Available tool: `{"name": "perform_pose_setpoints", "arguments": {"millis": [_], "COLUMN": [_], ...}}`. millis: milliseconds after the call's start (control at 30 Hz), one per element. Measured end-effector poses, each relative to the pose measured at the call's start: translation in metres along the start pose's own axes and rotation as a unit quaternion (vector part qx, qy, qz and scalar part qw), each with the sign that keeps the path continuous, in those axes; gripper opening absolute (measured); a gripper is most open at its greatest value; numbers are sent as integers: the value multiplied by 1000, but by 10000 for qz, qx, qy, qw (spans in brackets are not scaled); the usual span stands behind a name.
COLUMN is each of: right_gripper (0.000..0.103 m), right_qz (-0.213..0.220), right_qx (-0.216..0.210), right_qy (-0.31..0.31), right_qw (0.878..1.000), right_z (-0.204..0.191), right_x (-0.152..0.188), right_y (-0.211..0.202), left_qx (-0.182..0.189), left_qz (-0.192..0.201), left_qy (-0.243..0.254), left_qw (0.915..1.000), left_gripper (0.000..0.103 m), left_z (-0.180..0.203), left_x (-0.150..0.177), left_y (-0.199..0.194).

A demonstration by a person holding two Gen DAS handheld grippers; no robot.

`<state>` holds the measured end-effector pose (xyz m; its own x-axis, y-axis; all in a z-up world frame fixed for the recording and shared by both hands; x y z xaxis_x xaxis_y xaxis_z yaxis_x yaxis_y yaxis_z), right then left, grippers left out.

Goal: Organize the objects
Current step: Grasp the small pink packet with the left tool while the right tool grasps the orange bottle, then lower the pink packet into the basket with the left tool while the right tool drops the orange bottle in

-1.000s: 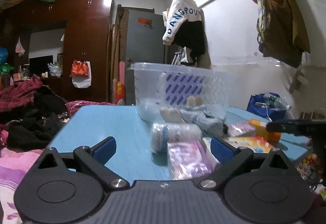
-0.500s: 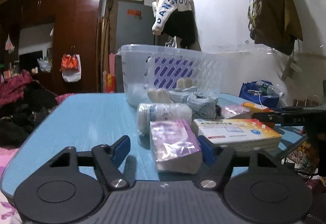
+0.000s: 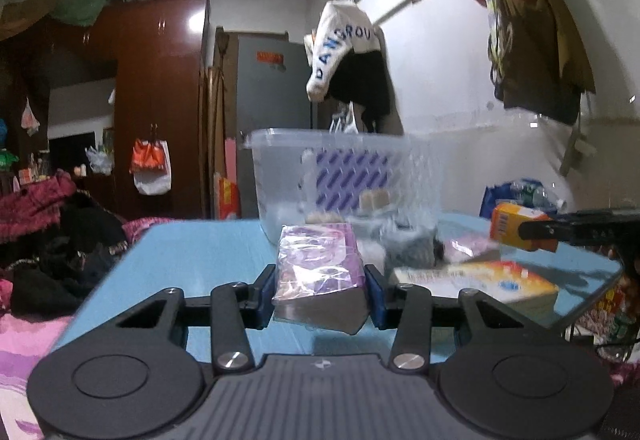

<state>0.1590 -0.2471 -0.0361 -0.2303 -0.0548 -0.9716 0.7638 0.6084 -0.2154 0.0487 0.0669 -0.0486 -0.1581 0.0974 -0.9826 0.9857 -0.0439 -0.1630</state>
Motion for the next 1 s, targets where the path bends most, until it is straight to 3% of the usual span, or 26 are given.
{"name": "perform_pose_setpoints", "arguments": {"millis": [200, 333, 433, 567, 667, 767, 867, 1000], "right_gripper": [52, 52, 52, 52, 52, 52, 52, 52], "right_qz": [167, 409, 421, -120, -820, -1285, -1570, -1760], "right_qx": [-22, -5, 22, 105, 278, 640, 885, 889], "right_qy": [137, -46, -182, 6, 139, 178, 75, 98], "right_qw": [9998, 9992, 9989, 9999, 9961, 9895, 9836, 9803], "right_z": [8, 1, -3, 1, 8, 12, 14, 18], "right_x": [-17, -57, -95, -146, -169, -175, -169, -165], "right_y": [-4, 2, 21, 74, 124, 159, 182, 195], "left_qx": [100, 263, 274, 224, 149, -91, -139, -143], "left_qz": [252, 370, 164, -881, -1779, -2387, -2712, -2779], "left_qy": [-98, -125, -111, -91, -69, 108, 118, 102], "left_qw": [9996, 9989, 9994, 9958, 9839, 9710, 9623, 9604], "left_gripper": [48, 48, 48, 48, 48, 48, 48, 49], "left_z": [-15, -25, -30, -32, -31, -27, -27, -26], "left_x": [-35, -88, -133, -173, -180, -177, -168, -162], "left_y": [7, 32, 71, 153, 207, 237, 251, 263]}}
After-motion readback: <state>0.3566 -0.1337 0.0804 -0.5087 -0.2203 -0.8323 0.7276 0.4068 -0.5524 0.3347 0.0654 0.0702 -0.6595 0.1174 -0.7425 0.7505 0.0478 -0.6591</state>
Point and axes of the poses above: each gripper's, at about its wrist camera, not at the fingertips, and y roughly the way its jaws point, z to its right, x to its underside, the point moved 3 cm from there along y, roughly the way its jaws point, and after that the axes turned 5 degrees about y, right-handed, at the moved point
